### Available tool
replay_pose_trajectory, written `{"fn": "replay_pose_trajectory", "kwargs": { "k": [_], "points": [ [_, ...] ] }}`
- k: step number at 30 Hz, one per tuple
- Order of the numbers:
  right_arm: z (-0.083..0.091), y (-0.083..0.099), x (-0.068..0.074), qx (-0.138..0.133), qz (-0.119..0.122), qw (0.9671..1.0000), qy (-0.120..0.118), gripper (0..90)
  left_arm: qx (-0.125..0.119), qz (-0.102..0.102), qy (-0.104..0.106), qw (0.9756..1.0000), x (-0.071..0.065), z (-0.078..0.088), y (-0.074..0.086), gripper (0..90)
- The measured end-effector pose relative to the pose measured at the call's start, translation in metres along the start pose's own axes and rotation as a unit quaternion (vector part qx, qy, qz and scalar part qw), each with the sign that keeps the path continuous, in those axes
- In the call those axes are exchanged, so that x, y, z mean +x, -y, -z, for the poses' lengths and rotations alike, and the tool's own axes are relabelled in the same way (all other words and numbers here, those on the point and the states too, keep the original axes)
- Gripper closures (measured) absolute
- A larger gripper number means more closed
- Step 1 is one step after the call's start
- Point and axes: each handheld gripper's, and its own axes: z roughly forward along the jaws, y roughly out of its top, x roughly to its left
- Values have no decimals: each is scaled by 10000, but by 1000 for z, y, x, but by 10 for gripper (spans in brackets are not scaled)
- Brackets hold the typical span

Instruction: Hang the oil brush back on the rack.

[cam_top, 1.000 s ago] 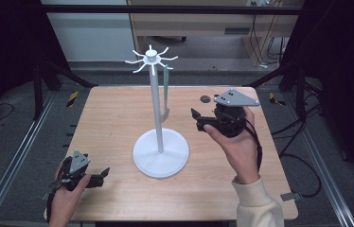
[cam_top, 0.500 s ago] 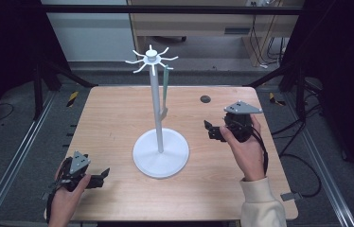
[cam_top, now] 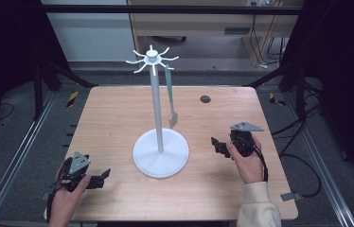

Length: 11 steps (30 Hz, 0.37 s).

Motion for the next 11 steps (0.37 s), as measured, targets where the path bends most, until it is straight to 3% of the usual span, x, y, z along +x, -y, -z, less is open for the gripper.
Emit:
{"fn": "replay_pose_trajectory", "kwargs": {
  "k": [1,3,11],
  "points": [
    [-5,6,-2,148,-57,9998,-91,141,13,1,-3,10000,0,-1,0,29],
    [-10,12,-3,304,-9,9995,-35,141,38,-24,-5,10000,-1,-1,0,30],
    [-23,25,3,506,210,9985,-16,136,66,-43,-39,10000,0,-3,0,30]
  ]
}}
